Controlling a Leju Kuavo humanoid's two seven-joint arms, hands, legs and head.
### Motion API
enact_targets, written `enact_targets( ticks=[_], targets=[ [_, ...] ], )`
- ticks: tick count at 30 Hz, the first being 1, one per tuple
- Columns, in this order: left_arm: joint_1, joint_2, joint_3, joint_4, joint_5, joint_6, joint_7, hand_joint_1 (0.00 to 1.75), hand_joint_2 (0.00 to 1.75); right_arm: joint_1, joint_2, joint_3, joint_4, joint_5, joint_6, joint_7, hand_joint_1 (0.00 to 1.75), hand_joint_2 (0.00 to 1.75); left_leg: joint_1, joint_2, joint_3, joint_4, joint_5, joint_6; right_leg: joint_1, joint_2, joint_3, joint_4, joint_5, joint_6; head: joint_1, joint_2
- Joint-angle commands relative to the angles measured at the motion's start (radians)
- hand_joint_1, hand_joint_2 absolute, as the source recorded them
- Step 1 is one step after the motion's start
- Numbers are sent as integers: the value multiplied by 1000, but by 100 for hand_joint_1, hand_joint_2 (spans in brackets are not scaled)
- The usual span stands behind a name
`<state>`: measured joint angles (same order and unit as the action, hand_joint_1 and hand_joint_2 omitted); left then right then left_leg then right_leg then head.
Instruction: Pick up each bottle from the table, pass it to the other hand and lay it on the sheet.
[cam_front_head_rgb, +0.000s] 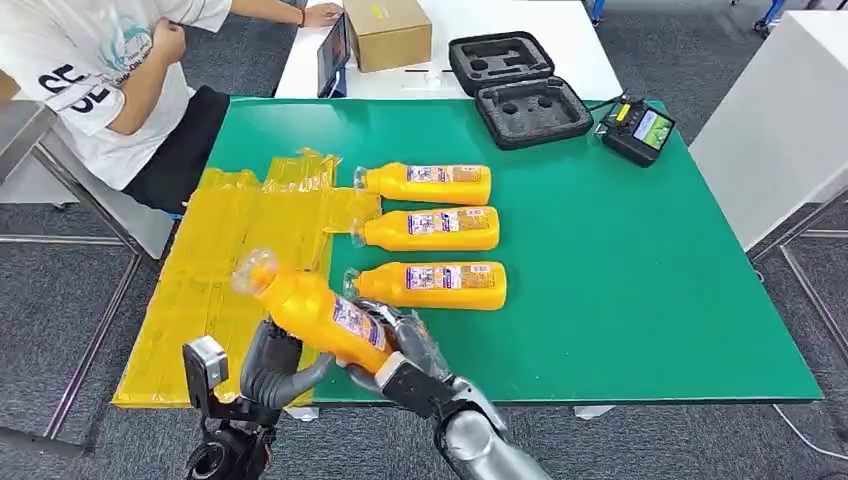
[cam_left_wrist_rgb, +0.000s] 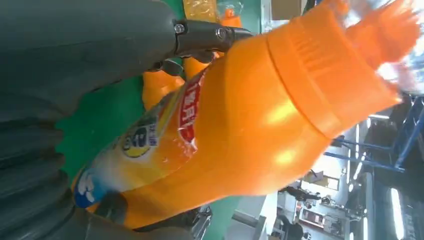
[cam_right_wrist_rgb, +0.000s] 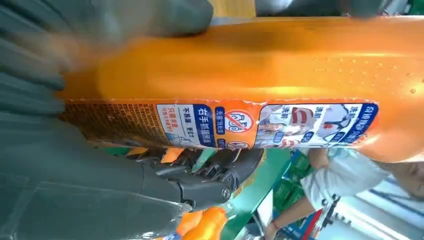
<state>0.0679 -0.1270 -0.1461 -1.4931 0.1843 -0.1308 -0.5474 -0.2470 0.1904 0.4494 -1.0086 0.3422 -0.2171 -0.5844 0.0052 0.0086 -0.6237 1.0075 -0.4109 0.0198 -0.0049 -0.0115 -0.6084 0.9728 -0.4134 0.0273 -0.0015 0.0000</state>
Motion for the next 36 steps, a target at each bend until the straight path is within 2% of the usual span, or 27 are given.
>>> enact_targets(
  ticks=[1, 6, 17, 24, 25, 26, 27, 36],
  targets=[
    [-33, 21, -18, 65, 1, 2, 4, 0, 175, -45, 7, 48, 86, 1, 5, 6, 175, 175, 0, 0, 3, -1, -1, -1, 0, 1, 3, -1, -1, 0, 0, 0],
    [-35, 20, -18, 68, 1, 3, 4, 0, 175, -45, 6, 51, 86, 2, 6, 5, 175, 175, 0, 0, 4, -1, -1, -1, 0, 1, 3, 0, -1, -1, 0, 0],
    [-17, 17, 8, 56, 29, 11, 6, 0, 175, -75, 12, 143, 143, 32, 76, 25, 175, 175, 0, 0, 6, -1, -2, -1, 0, 1, 6, -1, -2, -1, 0, 0],
    [0, 17, 23, 27, 51, 6, -5, 2, 175, -87, 6, 149, 178, 35, 67, 33, 175, 175, 0, 0, 4, -1, -1, -1, 0, 1, 3, -1, -1, 0, 0, 0],
    [2, 14, 27, 23, 54, 10, -10, 65, 175, -88, 6, 149, 180, 33, 67, 33, 175, 175, 0, -1, 6, -1, -2, -1, 0, 1, 5, -1, -2, -1, 0, 0],
    [4, 14, 30, 18, 55, 12, -12, 154, 175, -88, 5, 149, 181, 33, 65, 33, 175, 175, 0, -1, 4, -1, -1, -1, 0, 0, 4, -1, -1, -1, 0, 0],
    [7, 12, 33, 14, 57, 16, -15, 175, 175, -87, 4, 148, 182, 32, 64, 34, 175, 175, 0, -1, 3, -1, -1, -1, 0, 0, 3, -1, -1, -1, 0, 0],
    [13, 17, 36, 8, 49, 34, -27, 175, 175, -84, -4, 149, 175, 36, 47, 37, 175, 175, 1, -1, 4, -1, -1, -1, 1, 0, 4, -1, -1, -1, 0, 0]
  ],
)
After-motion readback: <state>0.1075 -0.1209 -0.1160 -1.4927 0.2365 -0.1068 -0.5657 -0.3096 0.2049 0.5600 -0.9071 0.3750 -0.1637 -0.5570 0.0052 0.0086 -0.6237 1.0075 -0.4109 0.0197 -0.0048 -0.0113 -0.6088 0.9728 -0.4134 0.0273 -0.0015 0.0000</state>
